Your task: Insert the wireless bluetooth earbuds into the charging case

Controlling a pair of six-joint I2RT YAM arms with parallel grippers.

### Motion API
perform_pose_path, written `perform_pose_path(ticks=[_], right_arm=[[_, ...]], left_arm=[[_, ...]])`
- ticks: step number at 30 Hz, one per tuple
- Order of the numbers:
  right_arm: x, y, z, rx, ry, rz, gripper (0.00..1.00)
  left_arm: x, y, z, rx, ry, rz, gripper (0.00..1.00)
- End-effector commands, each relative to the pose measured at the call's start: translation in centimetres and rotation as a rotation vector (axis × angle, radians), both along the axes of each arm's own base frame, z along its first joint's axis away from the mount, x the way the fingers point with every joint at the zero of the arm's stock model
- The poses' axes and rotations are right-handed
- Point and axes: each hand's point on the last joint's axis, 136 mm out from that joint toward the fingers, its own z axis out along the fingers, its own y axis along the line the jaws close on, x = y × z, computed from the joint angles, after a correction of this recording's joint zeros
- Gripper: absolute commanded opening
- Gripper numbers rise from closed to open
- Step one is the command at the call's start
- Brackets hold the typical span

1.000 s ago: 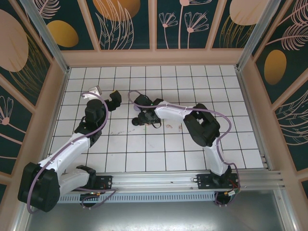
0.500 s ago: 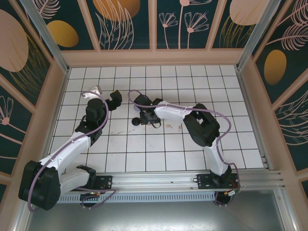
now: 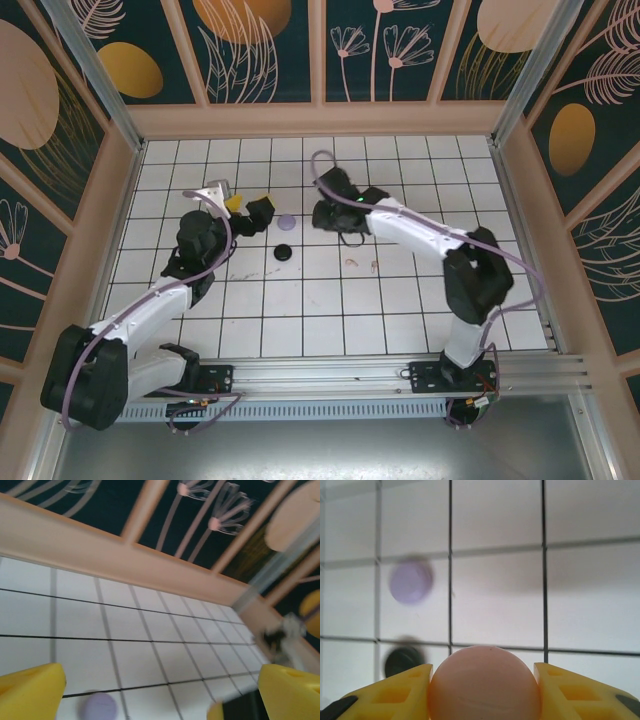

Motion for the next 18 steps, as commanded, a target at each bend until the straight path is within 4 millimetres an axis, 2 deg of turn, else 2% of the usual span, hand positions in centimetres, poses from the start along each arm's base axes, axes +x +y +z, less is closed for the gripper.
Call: perform_pose_path(ticks=[1, 5, 9, 13, 18], right_arm=[[1.2, -0.5, 4.6, 0.165, -0.066, -0.079, 0.39], [2.3, -0.7, 8.0, 0.307, -0.101, -0.138, 0.39], [2.7, 0.1, 9.8, 0.434, -0.098, -0.170, 0.38], [2.8, 1.2, 10.5, 0.535, -0.073, -0.185, 0.38], [2.5, 2.2, 10.8, 0.580, -0.060, -0.188, 0.38]], left_arm=[[-2.1, -3.3, 1.9, -0.107, -0.095, -0.237, 0.97], [-3.4, -5.1, 2.3, -0.172, -0.135, -0.335, 0.97], [-3.8, -7.2, 2.2, -0.187, -0.150, -0.391, 0.95], [-3.4, -8.9, 2.1, -0.202, -0.147, -0.422, 0.86], [-2.6, -9.8, 2.1, -0.255, -0.155, -0.422, 0.72]])
